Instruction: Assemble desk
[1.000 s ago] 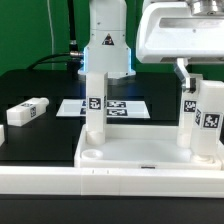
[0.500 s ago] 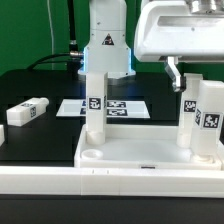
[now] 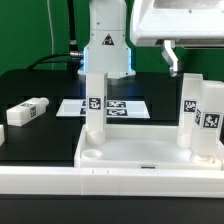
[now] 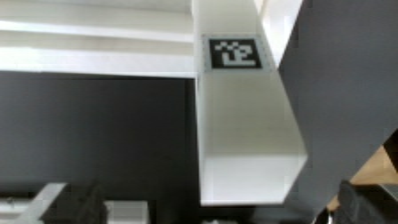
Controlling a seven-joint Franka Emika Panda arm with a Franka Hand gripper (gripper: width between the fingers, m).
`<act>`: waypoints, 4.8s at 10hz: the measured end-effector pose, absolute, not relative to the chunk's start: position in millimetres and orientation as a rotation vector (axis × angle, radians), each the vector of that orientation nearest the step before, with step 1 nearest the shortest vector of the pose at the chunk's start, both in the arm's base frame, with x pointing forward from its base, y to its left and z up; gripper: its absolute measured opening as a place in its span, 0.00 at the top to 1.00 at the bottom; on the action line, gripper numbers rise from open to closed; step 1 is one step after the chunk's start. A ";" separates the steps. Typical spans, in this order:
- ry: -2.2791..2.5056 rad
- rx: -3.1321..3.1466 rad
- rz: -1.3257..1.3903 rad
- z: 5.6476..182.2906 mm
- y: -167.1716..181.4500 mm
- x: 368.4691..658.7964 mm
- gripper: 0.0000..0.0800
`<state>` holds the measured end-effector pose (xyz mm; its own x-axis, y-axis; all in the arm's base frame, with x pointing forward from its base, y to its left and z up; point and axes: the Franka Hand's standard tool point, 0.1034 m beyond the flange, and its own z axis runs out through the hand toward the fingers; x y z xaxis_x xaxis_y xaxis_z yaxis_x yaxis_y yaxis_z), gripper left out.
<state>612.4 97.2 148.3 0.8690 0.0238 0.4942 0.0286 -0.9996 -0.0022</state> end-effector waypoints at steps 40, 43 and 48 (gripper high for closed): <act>1.075 -2.858 -0.163 116.8 96.9 621.7 0.19; 0.762 -2.987 -0.183 115.7 97.8 622.3 0.19; 0.274 -3.102 -0.199 116.1 99.1 622.7 0.19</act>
Offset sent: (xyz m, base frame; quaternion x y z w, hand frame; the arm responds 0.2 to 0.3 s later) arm 0.0087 0.0054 -0.0013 -0.0009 -0.1929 0.0041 0.9812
